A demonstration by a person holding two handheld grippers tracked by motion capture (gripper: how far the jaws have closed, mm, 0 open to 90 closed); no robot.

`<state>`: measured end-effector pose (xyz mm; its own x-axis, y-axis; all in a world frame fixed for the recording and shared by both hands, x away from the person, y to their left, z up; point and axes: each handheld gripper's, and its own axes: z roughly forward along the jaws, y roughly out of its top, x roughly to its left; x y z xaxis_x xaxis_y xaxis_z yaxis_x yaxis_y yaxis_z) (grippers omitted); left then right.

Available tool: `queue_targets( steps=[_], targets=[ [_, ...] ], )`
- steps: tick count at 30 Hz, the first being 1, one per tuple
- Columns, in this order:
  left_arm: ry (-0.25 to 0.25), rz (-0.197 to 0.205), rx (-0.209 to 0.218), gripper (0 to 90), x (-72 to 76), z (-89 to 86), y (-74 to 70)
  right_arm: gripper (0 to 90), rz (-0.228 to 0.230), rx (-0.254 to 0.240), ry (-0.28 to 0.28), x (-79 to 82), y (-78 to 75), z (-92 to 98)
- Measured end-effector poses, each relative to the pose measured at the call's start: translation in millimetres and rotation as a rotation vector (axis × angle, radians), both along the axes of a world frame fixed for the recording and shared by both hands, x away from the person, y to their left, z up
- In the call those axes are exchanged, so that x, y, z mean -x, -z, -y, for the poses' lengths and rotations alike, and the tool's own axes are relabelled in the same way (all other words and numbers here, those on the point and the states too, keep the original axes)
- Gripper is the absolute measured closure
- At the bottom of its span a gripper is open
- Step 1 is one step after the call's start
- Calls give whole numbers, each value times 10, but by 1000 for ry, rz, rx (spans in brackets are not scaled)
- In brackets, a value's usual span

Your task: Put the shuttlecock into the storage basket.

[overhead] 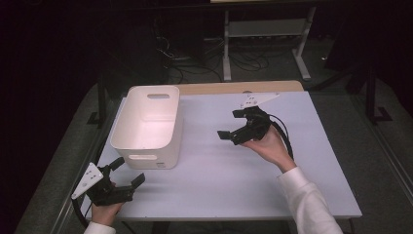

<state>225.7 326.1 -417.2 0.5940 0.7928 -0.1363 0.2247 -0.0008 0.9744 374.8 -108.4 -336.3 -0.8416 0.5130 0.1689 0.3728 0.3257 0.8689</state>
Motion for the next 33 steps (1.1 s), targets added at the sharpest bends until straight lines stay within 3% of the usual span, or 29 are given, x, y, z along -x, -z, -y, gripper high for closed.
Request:
queue_targets(
  steps=[10,33],
  targets=[
    [-1,0,-6,0,-1,-2,0,0,-26,-21,18,25,100,131],
    [-3,0,-8,0,0,3,0,0,-29,-12,52,178,262,450]
  ],
)
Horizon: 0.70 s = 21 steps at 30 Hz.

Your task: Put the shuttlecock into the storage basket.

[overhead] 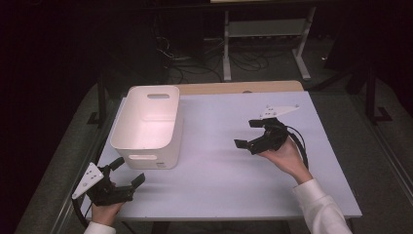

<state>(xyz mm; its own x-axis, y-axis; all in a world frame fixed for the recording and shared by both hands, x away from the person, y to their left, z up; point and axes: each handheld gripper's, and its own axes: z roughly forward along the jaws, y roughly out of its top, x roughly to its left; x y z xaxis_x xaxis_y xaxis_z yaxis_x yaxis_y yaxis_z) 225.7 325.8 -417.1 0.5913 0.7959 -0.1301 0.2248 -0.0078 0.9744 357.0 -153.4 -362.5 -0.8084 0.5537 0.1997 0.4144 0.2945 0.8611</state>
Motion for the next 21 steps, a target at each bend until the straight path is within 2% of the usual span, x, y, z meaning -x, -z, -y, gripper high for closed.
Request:
queue_targets(
  steps=[5,10,21],
  targets=[
    [1,-1,-3,0,0,-1,1,0,6,4,15,34,28,89],
    [1,-1,-4,0,-1,1,1,0,-8,-9,23,70,68,159],
    [2,0,1,0,2,3,-1,0,-16,11,47,146,155,274]
  ],
)
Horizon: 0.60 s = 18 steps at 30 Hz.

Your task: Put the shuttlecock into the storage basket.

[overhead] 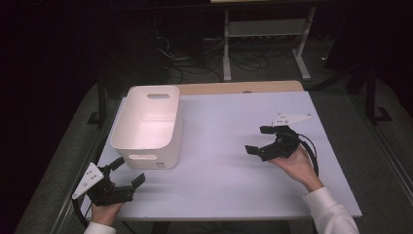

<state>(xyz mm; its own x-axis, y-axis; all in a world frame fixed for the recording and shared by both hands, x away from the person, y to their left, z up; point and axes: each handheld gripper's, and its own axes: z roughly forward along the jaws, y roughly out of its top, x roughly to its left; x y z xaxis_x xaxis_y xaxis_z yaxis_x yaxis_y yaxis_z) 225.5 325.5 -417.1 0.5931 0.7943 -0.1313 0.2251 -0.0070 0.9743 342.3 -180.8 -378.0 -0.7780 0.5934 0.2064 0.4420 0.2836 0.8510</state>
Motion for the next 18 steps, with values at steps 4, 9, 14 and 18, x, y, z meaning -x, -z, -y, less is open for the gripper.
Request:
queue_targets(
  steps=[4,9,14,18],
  targets=[
    [2,-1,-15,0,4,-12,-4,0,5,-7,9,32,16,49],
    [2,-1,-16,0,2,-12,-4,0,9,-4,17,76,47,111],
    [1,1,-16,0,1,-12,-4,0,14,-12,28,105,72,176],
    [2,-1,-14,0,2,-8,-3,0,12,-14,39,133,92,222]
  ],
)
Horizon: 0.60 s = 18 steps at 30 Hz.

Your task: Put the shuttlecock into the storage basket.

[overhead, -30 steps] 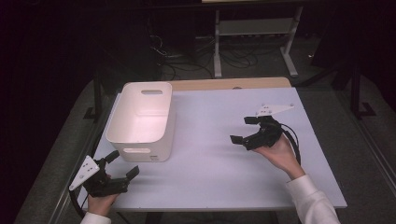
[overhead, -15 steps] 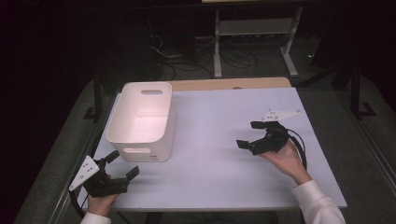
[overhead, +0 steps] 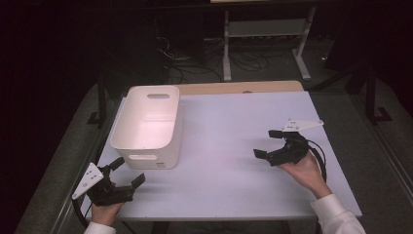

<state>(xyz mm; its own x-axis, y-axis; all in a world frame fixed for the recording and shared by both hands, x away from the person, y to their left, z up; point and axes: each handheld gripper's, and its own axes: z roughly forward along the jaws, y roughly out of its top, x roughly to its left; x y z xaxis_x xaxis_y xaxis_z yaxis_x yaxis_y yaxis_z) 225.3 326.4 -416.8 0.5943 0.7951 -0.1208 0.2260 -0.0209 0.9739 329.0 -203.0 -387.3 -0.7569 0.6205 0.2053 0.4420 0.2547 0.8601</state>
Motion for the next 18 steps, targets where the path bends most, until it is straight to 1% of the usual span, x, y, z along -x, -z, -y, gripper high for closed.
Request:
queue_targets(
  steps=[5,7,10,14,15,18],
  targets=[
    [0,0,-1,0,0,-1,0,0,-3,-4,12,32,32,61],
    [1,1,-1,0,-1,0,0,0,-1,-3,22,46,43,92],
    [1,0,-6,0,2,2,-2,0,10,-12,30,72,55,153],
    [2,2,-2,0,-4,0,0,0,8,-22,46,116,73,227],
    [1,2,-2,0,-3,1,0,0,14,-23,49,121,84,243],
    [2,1,-3,0,-1,1,-2,0,7,-22,59,146,109,284]
  ],
)
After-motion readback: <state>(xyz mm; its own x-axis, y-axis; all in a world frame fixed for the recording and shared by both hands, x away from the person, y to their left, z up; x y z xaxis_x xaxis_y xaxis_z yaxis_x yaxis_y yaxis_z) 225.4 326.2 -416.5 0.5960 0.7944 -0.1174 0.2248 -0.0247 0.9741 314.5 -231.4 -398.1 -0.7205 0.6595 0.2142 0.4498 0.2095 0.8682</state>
